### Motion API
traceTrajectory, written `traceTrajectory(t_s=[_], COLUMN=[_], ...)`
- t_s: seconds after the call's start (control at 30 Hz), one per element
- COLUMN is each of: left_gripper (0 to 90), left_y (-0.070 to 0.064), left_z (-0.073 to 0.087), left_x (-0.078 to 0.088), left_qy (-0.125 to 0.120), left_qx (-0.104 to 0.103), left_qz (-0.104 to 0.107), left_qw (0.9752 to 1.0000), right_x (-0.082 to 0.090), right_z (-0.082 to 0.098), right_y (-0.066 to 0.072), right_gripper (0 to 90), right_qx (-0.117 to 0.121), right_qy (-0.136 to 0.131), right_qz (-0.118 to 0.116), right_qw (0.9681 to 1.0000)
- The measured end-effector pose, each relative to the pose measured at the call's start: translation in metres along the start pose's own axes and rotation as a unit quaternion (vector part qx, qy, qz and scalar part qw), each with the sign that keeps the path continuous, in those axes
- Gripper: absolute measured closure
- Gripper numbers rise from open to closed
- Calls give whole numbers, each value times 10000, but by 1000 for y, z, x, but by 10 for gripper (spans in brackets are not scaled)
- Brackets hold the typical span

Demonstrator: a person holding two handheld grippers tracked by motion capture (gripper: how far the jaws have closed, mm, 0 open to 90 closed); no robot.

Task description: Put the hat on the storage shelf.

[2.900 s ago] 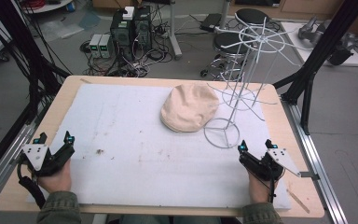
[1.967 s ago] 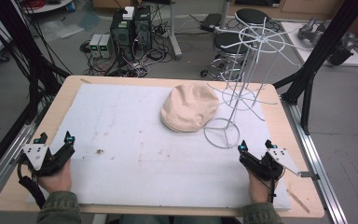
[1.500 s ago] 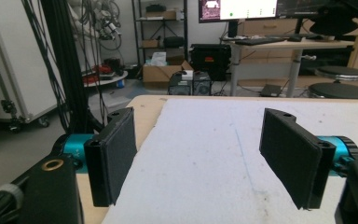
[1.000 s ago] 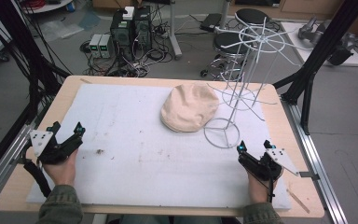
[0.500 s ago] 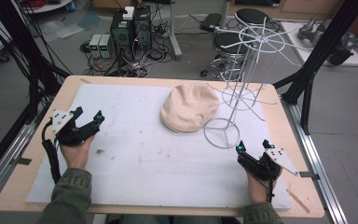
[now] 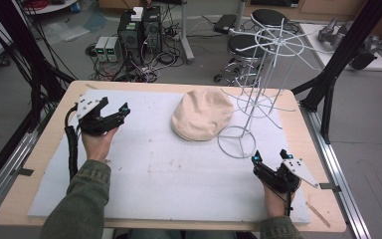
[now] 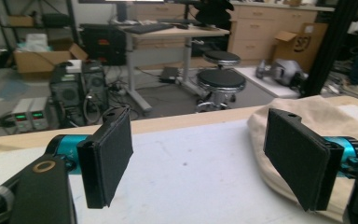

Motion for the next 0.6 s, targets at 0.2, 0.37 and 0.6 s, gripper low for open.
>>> traceTrajectory(t_s=[0.2, 0.37, 0.6], left_gripper=[244, 245, 245], left_y=[-21, -38, -61], left_z=[-5, -5, -4], left_x=[-25, -44, -74], left_qy=[123, 193, 372], left_qx=[-36, -29, -71], left_qz=[278, 454, 708], left_qw=[9995, 9988, 9968], right_x=[0, 0, 1], right_z=[0, 0, 1], right_y=[0, 0, 0], right_gripper=[105, 105, 105], right_qx=[-10, 43, 31], right_qy=[2, -10, -2], right_qz=[-3, -52, -66], right_qw=[10000, 10000, 10000])
Point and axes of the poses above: each handheld gripper's, and its own axes: x roughly backward along the jaws, z roughly out of its underside, y roughly to its left, the point moved 7 cm from there along -x, roughly forward along the jaws, and after that the axes turned 10 degrees about -y, right-handed, at the moved point
